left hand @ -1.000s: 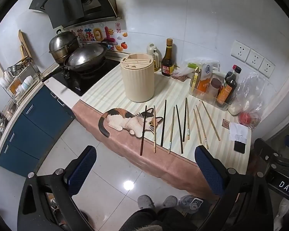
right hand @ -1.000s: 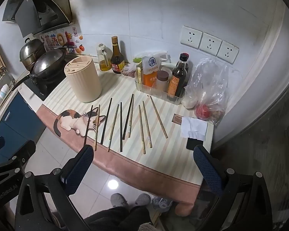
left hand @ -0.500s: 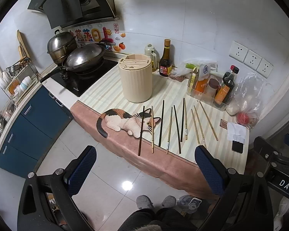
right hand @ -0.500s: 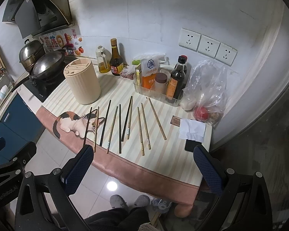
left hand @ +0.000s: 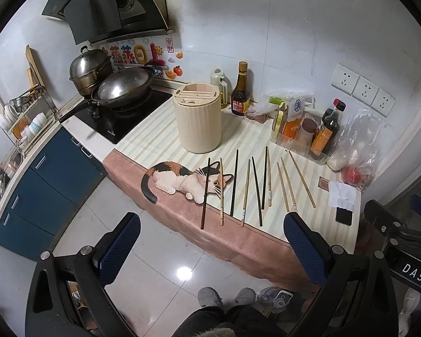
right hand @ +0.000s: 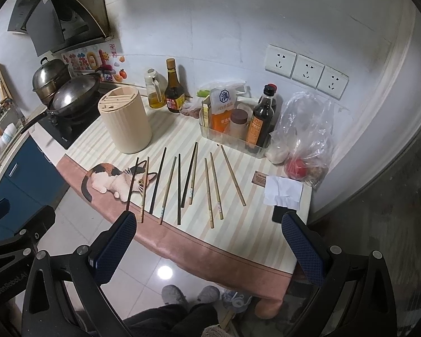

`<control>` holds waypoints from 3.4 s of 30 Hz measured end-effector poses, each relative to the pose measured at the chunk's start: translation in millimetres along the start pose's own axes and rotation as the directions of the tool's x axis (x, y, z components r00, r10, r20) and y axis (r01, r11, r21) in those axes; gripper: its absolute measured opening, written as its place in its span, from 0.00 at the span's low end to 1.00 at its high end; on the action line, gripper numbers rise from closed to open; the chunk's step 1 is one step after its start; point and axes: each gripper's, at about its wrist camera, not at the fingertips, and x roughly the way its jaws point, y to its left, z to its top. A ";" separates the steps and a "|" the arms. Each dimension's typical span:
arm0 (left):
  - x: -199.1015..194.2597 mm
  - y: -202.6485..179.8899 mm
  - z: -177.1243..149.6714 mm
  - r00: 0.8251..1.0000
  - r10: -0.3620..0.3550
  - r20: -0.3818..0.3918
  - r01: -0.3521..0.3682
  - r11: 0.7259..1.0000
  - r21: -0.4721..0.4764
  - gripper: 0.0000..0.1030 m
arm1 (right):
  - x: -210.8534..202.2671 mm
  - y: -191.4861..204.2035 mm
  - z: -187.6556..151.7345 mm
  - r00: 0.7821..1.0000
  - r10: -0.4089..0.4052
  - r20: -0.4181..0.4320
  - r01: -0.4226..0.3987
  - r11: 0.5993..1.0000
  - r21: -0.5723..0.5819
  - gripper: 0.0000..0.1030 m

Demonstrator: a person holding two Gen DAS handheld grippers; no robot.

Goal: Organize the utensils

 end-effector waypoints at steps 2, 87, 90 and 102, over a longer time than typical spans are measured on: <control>-1.2 -1.4 1.5 1.000 0.000 0.004 0.000 1.000 -0.001 1.00 | -1.1 1.8 -1.4 1.000 0.002 0.005 -0.002 1.000 -0.004 1.00; 305.4 40.4 34.0 0.941 0.131 -0.313 -0.129 0.991 0.027 1.00 | 281.3 17.4 29.0 0.951 0.150 -0.272 -0.110 0.982 0.157 0.49; 344.0 36.6 29.9 0.916 0.121 -0.382 -0.126 0.992 0.013 0.99 | 320.3 17.7 33.7 0.930 0.166 -0.327 -0.119 0.980 0.161 0.49; 433.7 17.6 26.4 0.843 0.107 -0.528 -0.110 0.994 0.027 0.46 | 443.4 18.4 43.1 0.835 0.169 -0.523 -0.104 0.983 0.151 0.41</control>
